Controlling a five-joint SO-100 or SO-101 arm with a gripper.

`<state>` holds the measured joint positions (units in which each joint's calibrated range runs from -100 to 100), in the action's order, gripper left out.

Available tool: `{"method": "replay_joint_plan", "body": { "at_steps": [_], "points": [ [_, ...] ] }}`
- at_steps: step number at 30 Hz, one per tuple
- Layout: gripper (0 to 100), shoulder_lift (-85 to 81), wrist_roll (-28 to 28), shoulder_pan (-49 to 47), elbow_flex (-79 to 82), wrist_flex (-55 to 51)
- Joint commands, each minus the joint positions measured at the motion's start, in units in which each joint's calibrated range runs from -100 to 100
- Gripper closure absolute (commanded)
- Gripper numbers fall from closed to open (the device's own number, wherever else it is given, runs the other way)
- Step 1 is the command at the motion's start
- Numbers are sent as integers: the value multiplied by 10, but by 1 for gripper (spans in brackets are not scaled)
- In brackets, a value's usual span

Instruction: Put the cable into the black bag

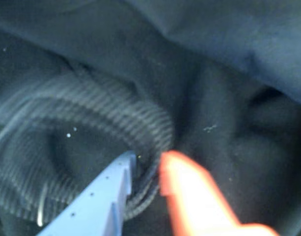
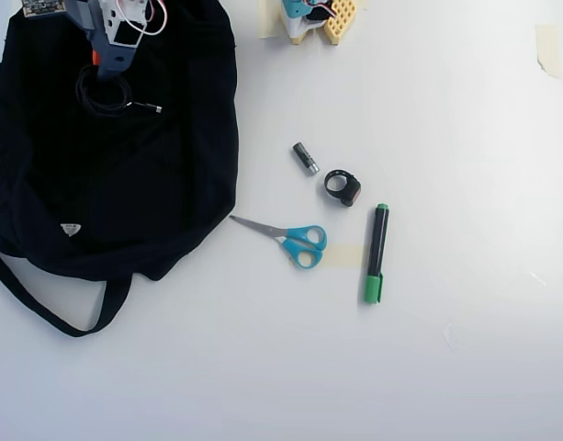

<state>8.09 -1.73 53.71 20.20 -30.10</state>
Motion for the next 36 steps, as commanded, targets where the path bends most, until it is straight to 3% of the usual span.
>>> {"method": "replay_joint_plan", "body": {
  "at_steps": [1, 3, 8, 9, 12, 14, 15, 17, 23, 29, 36],
  "points": [
    [77, -19, 2, -5, -27, -40],
    [65, -79, 2, -18, -35, -98],
    [63, -341, -3, -178, -24, -298],
    [67, -359, -4, -223, -24, -329],
    [95, -362, -5, -349, -24, -347],
    [98, -366, -23, -418, -21, -364],
    [98, -389, -38, -429, -19, -457],
    [98, -425, -39, -489, -11, -536],
    [98, -439, -42, -628, 41, -541],
    [98, -513, -39, -652, 170, -526],
    [98, -706, -39, -672, 413, -405]
  ]
}}
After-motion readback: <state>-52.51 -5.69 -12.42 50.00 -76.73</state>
